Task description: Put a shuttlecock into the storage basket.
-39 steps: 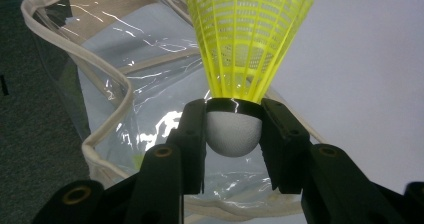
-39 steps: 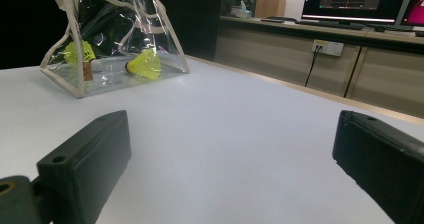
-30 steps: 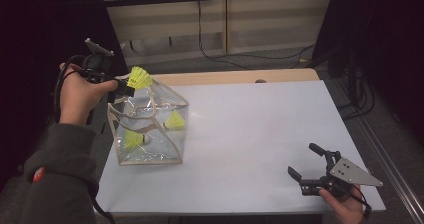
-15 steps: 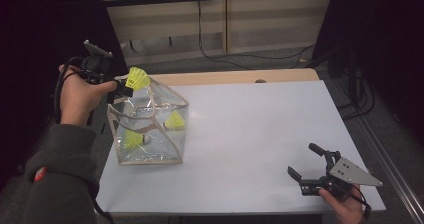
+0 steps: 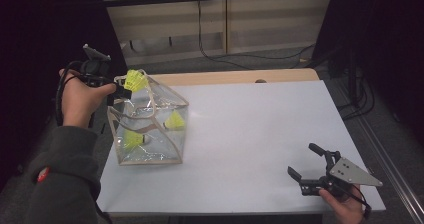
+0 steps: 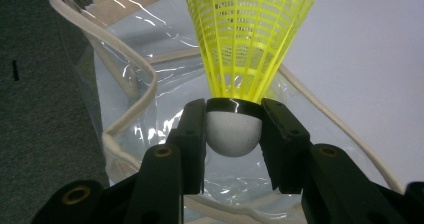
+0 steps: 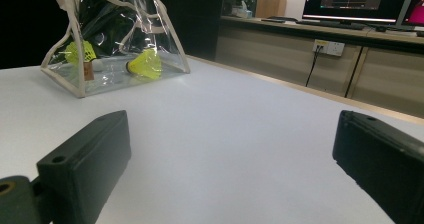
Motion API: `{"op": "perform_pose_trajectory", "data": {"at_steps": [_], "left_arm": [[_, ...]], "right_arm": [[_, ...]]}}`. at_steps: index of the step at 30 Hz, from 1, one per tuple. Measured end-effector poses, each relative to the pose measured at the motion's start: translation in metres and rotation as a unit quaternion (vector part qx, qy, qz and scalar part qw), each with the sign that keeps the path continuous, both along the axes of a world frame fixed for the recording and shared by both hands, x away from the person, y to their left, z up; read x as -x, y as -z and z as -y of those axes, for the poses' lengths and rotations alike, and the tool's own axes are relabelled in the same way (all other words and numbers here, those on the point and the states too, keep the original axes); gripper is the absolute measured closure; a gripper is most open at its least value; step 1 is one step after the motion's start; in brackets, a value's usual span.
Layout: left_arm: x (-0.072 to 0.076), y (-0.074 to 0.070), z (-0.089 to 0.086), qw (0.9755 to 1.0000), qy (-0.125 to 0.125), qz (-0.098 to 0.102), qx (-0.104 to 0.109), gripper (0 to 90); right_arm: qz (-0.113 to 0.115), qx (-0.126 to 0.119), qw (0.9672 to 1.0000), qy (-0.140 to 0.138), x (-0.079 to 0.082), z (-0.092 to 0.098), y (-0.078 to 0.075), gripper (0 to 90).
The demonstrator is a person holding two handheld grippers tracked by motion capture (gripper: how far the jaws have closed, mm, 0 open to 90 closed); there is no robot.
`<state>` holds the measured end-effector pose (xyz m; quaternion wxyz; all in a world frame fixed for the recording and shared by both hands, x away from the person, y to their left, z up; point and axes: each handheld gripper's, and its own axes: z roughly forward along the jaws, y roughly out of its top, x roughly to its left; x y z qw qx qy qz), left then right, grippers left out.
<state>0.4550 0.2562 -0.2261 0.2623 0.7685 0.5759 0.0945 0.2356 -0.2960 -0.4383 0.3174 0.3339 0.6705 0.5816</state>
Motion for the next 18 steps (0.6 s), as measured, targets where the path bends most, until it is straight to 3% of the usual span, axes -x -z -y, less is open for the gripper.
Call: {"op": "perform_pose_trajectory", "data": {"at_steps": [18], "left_arm": [[-0.002, 0.016, 0.001, 0.9998, -0.015, -0.015, 0.001, 63.3]], "right_arm": [[0.001, 0.001, 1.0000, 0.000, 0.000, 0.000, 0.000, 1.9]]}}
